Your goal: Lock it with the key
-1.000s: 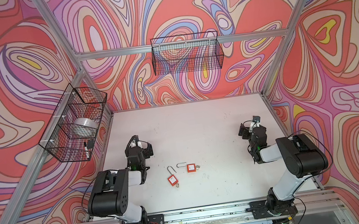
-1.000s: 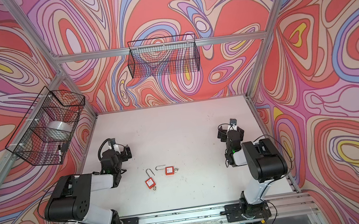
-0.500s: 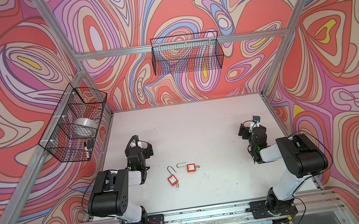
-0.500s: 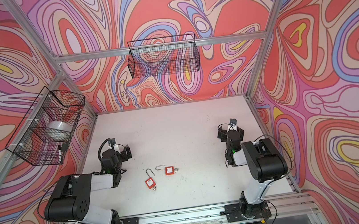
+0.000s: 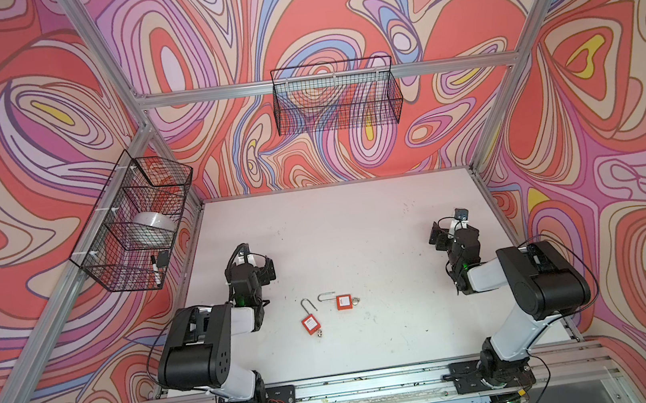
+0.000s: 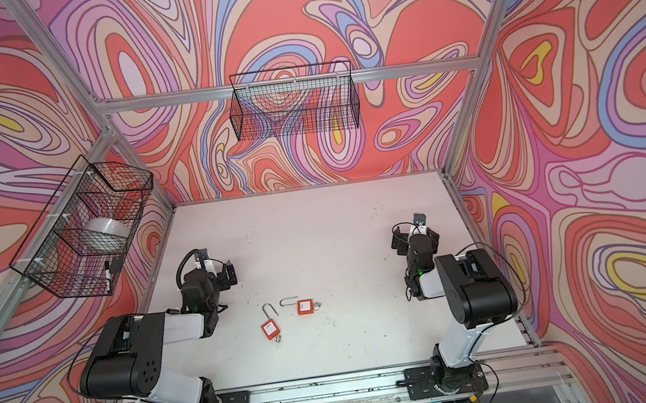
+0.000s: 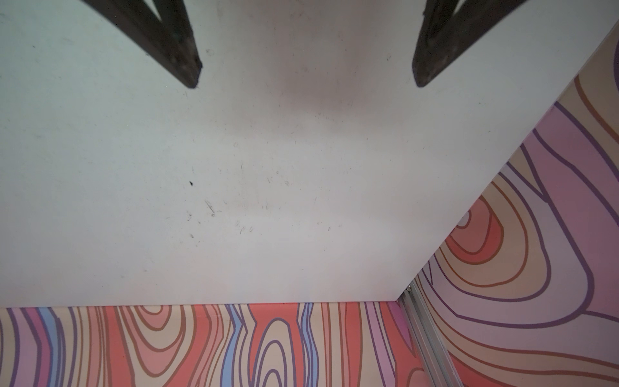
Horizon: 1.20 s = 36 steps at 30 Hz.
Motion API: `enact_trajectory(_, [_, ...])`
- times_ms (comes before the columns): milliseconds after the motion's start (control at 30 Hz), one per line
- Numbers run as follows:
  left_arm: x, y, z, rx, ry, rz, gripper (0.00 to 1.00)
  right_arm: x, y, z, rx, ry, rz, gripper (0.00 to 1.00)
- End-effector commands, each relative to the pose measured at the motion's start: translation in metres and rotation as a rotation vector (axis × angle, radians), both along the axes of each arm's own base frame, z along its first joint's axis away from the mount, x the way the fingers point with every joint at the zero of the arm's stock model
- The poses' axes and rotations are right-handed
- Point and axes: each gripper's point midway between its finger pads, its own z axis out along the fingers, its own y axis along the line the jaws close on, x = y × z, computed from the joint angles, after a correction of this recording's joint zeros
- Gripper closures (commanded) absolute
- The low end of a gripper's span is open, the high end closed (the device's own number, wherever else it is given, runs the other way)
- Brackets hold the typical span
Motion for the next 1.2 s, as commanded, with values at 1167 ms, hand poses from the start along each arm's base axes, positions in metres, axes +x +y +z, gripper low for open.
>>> enact_trajectory(1167, [-0.059,-0.028,0.085,-0.291,0.226,0.051,0.01,-0.176,0.413,0.005,-0.348,0.322,1.544,0.02])
